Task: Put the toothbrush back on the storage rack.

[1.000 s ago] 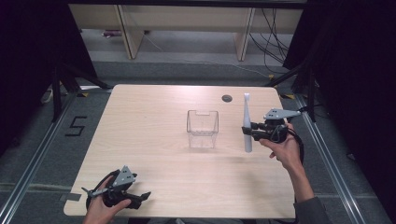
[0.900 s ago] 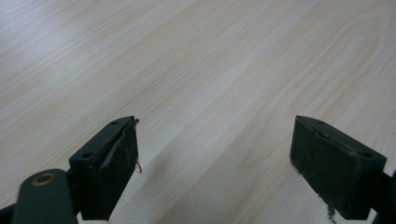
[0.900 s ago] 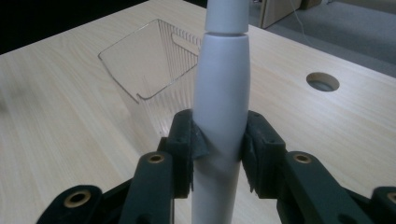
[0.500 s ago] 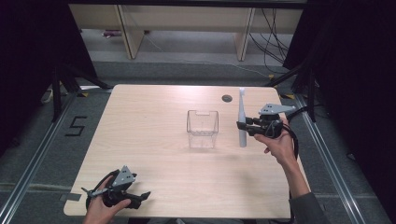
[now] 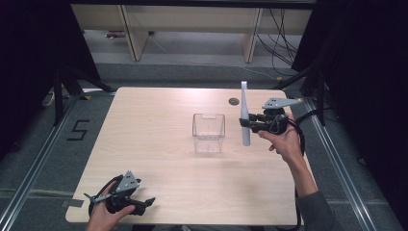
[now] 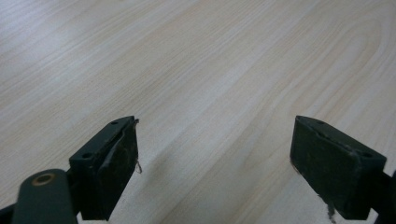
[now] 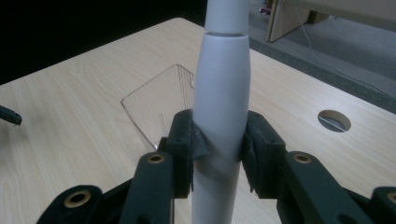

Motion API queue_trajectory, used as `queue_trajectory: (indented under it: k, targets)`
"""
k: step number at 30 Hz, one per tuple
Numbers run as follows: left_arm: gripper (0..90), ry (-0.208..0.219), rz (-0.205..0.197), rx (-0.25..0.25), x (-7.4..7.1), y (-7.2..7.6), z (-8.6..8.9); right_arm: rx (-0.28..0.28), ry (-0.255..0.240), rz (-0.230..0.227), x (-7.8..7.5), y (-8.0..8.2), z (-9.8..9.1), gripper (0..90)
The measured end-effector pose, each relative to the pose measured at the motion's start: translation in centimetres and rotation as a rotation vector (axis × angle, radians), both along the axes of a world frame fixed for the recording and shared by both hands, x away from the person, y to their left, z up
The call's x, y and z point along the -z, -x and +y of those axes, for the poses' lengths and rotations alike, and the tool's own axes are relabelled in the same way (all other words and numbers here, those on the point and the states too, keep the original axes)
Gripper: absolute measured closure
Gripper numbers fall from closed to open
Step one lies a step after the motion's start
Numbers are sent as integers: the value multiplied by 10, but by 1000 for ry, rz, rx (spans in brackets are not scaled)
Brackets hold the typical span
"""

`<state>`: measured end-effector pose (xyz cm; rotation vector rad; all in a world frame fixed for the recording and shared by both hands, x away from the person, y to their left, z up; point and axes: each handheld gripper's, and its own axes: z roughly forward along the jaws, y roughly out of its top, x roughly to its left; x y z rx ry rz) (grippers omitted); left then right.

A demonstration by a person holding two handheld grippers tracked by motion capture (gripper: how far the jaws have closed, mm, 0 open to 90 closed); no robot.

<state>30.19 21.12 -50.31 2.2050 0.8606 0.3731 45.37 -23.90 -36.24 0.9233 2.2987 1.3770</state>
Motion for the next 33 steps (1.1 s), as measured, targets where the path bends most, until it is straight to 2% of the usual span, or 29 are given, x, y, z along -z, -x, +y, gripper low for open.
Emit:
queue_trajectory:
  k: [2, 4, 6, 10, 12, 13, 16, 18, 21, 22, 30, 31, 32, 33]
  targets:
    - [150, -15, -5, 4, 0, -1, 0, -20, 8, -4, -7, -3, 5, 671]
    - [149, -3, 1, -5, 0, 0, 0, -25, 11, -13, -11, -4, 10, 670]
    - [150, -9, -6, -1, 0, 0, 1, -30, 3, -6, -13, -5, 14, 670]
    - [149, -10, -6, 4, 0, 0, 0, -59, 13, -33, -23, -9, 30, 671]
    - [149, -10, -6, 4, 0, 0, 0, -61, 5, -19, -25, -9, 34, 670]
    - [149, 1, 0, 1, 0, 0, 0, -68, 9, -27, -28, -12, 40, 670]
    - [149, -6, -6, 5, -1, 0, 0, -79, 8, -24, -30, -17, 49, 671]
    - [149, -5, -6, 4, -1, 0, 0, -87, 0, -10, -31, -20, 55, 670]
    - [149, -6, -7, 4, -1, 0, 1, -91, -5, -19, -31, -25, 63, 671]
    - [149, -7, -8, 5, -1, 0, 1, -99, -4, 4, -32, -28, 70, 671]
    - [149, -3, -9, 1, -1, 1, 0, -98, 19, 5, -26, -43, 89, 671]
    - [149, -9, -10, 5, -1, 0, 1, -108, 33, 12, -24, -45, 90, 670]
    - [149, -5, -10, 4, -1, 0, 1, -101, 41, 42, -20, -48, 94, 670]
    - [149, -5, -10, 4, -1, 0, 1, -101, 41, 42, -20, -48, 94, 670]
